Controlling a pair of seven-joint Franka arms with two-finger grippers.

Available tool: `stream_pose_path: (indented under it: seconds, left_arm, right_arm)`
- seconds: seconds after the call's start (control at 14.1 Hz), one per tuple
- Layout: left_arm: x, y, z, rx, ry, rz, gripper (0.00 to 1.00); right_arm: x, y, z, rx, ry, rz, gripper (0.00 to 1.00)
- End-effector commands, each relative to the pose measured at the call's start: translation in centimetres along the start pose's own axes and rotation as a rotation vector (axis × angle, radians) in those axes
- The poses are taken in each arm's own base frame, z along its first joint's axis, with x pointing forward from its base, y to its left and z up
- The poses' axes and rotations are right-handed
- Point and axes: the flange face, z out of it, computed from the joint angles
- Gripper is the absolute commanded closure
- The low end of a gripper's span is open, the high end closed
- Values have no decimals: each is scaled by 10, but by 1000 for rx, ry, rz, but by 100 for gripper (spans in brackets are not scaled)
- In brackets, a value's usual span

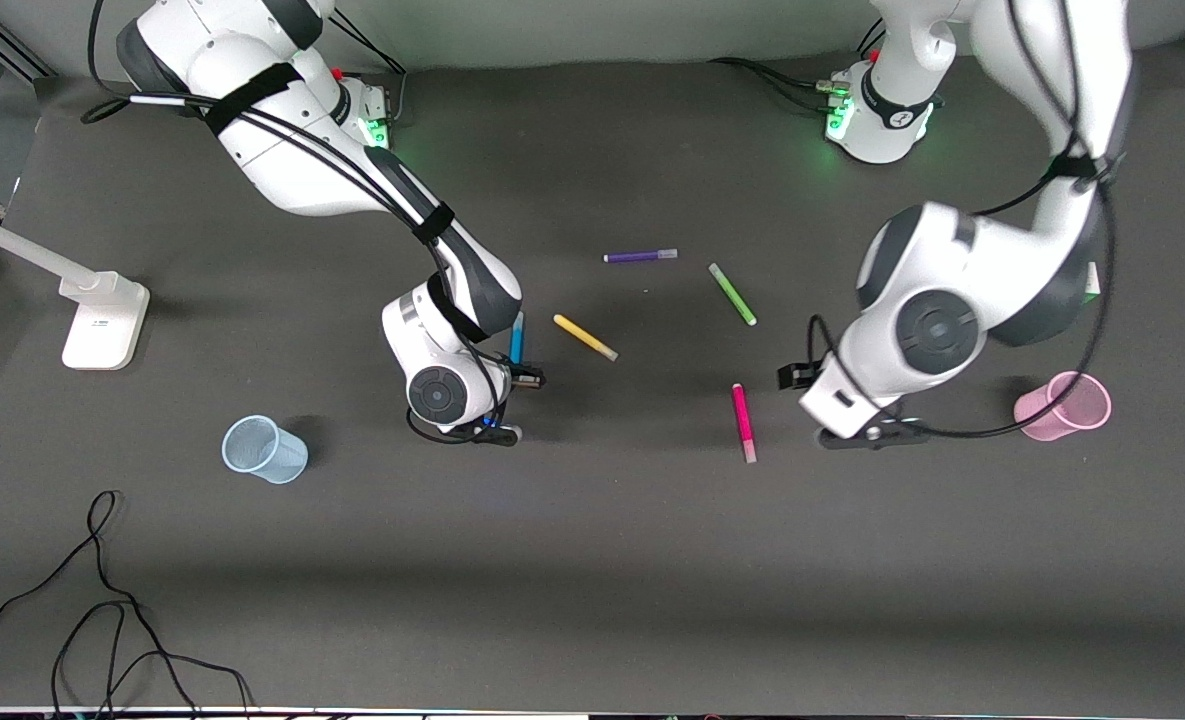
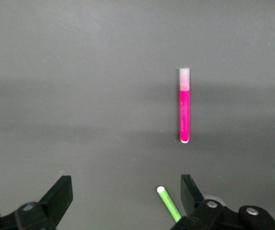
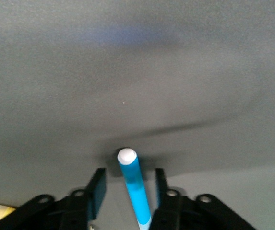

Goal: Place pink and blue markers in matching cups
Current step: 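Grasp the blue marker with the right gripper while the left gripper grasps the pink marker, then lift the blue marker toward the light blue cup with the right gripper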

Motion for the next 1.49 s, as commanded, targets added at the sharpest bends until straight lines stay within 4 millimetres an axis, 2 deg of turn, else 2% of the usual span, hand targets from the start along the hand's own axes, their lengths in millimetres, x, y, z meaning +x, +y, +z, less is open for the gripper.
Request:
stream_pose_path:
  seconds: [0.0,0.07,0.21,0.28,0.43,0.5,0.57,0.71,0.85,1.06,1.28,1.35,1.42]
  left_arm:
    - [-1,43,33,9,-7,-42,1]
    - [-2,53,45,7,-6,-43,2]
    - [9,58,68,-13,14,-46,5]
    - [13,60,81,-21,19,-46,8]
    - [17,62,97,-28,21,-45,12]
    - [19,64,110,-34,25,-44,16]
    - [18,65,119,-35,26,-42,17]
    - [17,63,132,-26,10,-42,18]
    - [14,63,139,-27,9,-41,24]
    - [9,62,160,-44,31,-41,29]
    - [10,63,169,-50,33,-46,37]
    - [9,65,170,-51,30,-44,40]
    - [9,66,169,-51,32,-41,50]
  right_arm:
    - [0,-1,1,17,13,23,82]
    - [0,-1,5,18,14,23,89]
    - [1,0,5,22,11,27,100]
    - [2,1,4,23,8,32,100]
    - [-5,0,-14,18,5,37,100]
    - [-12,3,-34,3,-5,31,100]
    - [-19,11,-65,6,5,23,100]
    - [-20,44,-120,11,16,-5,100]
    - [-18,80,-174,-2,106,-45,100]
    - [-24,118,-236,-142,300,-54,100]
    - [-27,160,-282,-168,416,-85,100]
    - [-27,177,-287,-175,452,-106,100]
    - [-28,193,-289,-203,497,-157,100]
